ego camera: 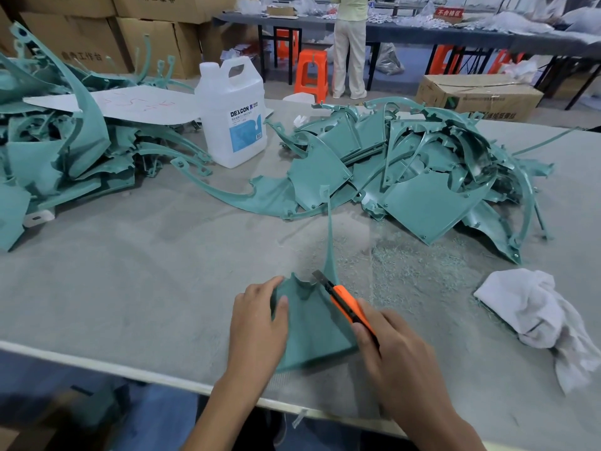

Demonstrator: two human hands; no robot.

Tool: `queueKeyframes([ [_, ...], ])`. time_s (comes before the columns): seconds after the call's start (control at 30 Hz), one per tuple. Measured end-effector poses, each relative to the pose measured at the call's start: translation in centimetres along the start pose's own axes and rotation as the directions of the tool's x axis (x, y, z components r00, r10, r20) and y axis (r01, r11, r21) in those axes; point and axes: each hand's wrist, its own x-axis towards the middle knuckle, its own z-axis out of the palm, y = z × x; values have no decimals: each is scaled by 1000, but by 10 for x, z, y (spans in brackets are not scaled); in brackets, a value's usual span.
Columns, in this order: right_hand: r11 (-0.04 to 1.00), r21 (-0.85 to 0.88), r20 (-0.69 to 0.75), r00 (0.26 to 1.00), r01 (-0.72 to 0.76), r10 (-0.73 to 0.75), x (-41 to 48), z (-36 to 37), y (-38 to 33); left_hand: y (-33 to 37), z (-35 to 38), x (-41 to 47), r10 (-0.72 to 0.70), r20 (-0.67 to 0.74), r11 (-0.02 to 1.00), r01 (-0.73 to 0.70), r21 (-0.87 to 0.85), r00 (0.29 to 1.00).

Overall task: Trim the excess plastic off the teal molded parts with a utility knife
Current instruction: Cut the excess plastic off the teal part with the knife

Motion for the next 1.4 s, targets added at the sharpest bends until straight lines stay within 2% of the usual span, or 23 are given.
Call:
queueKeyframes([
  [0.2,997,45,-4,998,-55,55,-7,2,-14,12,5,1,-38,9,996,38,-76,999],
  [0.4,999,-1,82,995,-53,53,-10,10,-24,9,9,1,-34,-11,997,33,-76,999],
  [0.63,991,-69,63,991,-118,122,-6,-2,-11,7,9,0,-40,-21,996,39,-84,999],
  [0.77,995,41,19,996,-86,86,-15,-1,-20,6,10,1,-30,-11,997,29,-74,999],
  [0.9,997,15,51,996,-73,72,-13,2,-15,6,6,3,-12,6,995,12,-103,1000],
  [1.03,996,-1,-17,996,-88,88,-11,-6,1,8,0,4,-16,55,989,24,-149,998],
  [1.13,995,70,-92,993,-71,77,-15,-10,12,6,-10,10,-57,109,981,76,-177,992],
  [1.3,965,221,-160,971,-139,176,-13,-12,39,-10,-46,24,1,226,1000,5,-28,974],
  [1.4,948,297,-203,962,-116,181,-13,-10,46,-18,-69,37,4,220,993,-30,112,975],
])
